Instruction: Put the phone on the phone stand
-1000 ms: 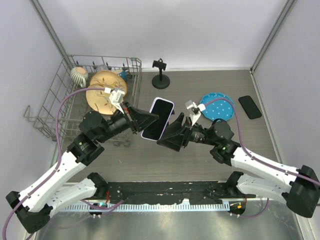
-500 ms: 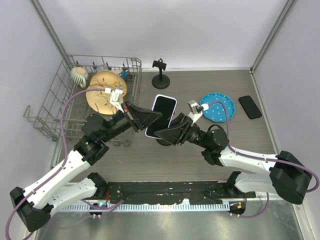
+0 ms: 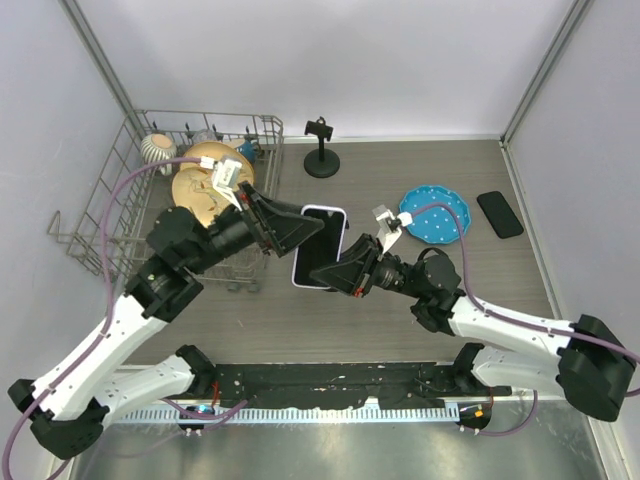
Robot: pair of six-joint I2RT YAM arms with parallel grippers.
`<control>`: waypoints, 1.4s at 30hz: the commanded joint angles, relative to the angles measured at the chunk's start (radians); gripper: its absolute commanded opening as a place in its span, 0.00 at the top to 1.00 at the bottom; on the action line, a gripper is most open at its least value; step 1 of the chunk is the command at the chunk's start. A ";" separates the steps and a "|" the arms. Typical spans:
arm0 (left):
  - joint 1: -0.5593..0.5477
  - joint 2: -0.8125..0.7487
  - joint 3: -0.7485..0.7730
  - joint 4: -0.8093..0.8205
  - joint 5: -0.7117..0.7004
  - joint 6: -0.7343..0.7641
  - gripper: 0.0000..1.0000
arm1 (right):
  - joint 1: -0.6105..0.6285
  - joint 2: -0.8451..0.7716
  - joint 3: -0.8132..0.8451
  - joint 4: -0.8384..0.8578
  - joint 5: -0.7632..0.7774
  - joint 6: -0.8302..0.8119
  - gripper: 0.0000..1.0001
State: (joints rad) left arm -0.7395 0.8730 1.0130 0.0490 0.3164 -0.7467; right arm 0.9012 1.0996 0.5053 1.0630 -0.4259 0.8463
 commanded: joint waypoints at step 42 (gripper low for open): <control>0.003 0.143 0.272 -0.531 0.513 0.271 0.61 | -0.001 -0.210 0.202 -0.594 -0.320 -0.458 0.99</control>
State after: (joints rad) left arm -0.7372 1.0145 1.2732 -0.5251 0.7834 -0.4744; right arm 0.9012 0.9073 0.6380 0.3504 -0.7437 0.3763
